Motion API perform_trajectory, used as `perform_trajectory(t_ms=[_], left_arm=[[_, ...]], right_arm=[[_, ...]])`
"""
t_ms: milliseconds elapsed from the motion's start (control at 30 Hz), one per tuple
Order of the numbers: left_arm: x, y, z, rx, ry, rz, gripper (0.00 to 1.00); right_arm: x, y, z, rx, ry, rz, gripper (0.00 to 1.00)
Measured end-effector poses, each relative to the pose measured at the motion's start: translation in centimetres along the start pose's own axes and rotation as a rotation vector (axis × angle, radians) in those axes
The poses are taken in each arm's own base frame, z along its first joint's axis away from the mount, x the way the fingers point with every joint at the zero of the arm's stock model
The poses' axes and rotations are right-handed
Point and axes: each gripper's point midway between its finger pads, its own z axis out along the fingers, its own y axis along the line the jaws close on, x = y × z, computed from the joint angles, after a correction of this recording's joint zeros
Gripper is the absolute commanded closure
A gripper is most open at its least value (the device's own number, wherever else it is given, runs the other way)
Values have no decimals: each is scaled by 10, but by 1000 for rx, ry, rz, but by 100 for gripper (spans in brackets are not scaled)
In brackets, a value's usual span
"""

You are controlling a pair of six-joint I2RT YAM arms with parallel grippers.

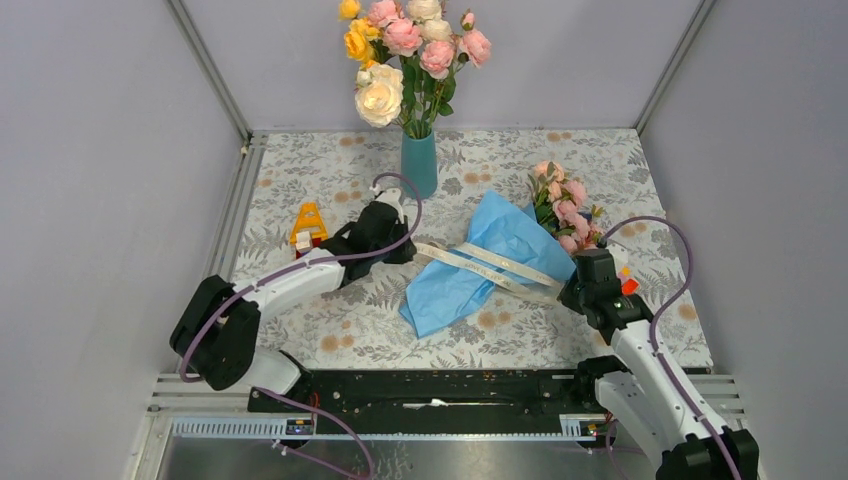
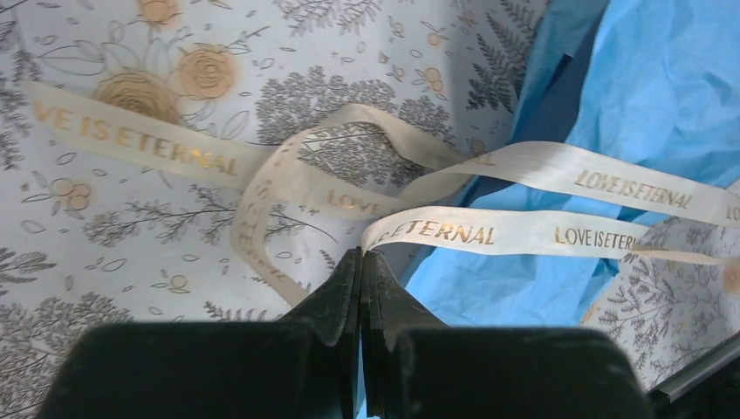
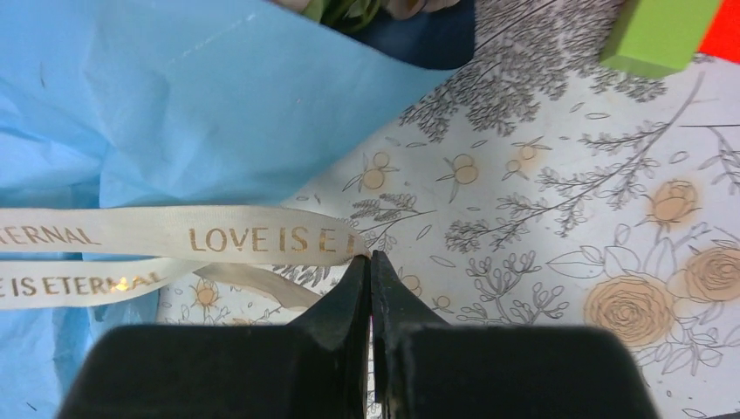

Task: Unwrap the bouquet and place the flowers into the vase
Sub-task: Untie the ribbon from the wrapping paper.

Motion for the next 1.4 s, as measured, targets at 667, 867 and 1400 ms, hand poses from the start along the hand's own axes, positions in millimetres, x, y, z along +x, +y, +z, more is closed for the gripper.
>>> perform_trajectory(t_ms=[667, 867, 1400], left_arm=[[-8, 62, -18, -90, -41, -187, 100], [-2, 52, -24, -27, -23, -186, 100], [-2, 35, -33, 54, -23, -242, 100]], right_arm=[[-10, -27, -20, 84, -90, 204, 48], [-31, -6, -45, -63, -162, 133, 35], [-24, 126, -47, -523, 76, -275, 33]])
